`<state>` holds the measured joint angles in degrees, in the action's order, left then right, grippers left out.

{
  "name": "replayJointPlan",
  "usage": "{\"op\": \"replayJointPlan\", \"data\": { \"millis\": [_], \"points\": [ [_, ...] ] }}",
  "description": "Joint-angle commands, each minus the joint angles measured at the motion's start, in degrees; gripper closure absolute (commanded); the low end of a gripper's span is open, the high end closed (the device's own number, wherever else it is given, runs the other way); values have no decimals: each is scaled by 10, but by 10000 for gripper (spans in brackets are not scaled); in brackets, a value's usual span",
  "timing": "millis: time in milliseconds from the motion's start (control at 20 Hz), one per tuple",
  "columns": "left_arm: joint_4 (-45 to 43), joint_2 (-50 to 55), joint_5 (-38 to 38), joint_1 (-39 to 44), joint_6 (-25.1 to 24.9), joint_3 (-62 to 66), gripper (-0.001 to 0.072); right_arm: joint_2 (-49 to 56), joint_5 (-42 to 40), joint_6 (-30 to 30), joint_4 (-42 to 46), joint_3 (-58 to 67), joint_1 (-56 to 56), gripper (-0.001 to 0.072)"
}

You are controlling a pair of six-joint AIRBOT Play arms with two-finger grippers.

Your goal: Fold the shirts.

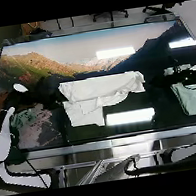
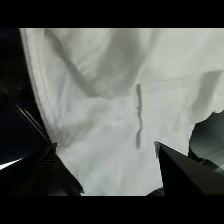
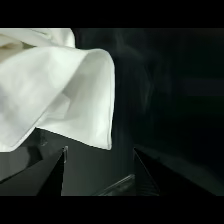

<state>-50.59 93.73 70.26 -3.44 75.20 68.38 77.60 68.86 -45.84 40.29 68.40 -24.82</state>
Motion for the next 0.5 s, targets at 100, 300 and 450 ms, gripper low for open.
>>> {"op": "replayJointPlan", "data": {
  "millis": [100,300,450],
  "points": [
    [-4,26,-94,50,-7,-69,36,30,-19,-9,16,1,42,229],
    [-8,47,-77,43,-7,-22,553,35,-76,-9,18,1,89,229],
    [-8,49,-41,26,-8,12,692,35,-87,-9,16,2,110,428]
  ]
}}
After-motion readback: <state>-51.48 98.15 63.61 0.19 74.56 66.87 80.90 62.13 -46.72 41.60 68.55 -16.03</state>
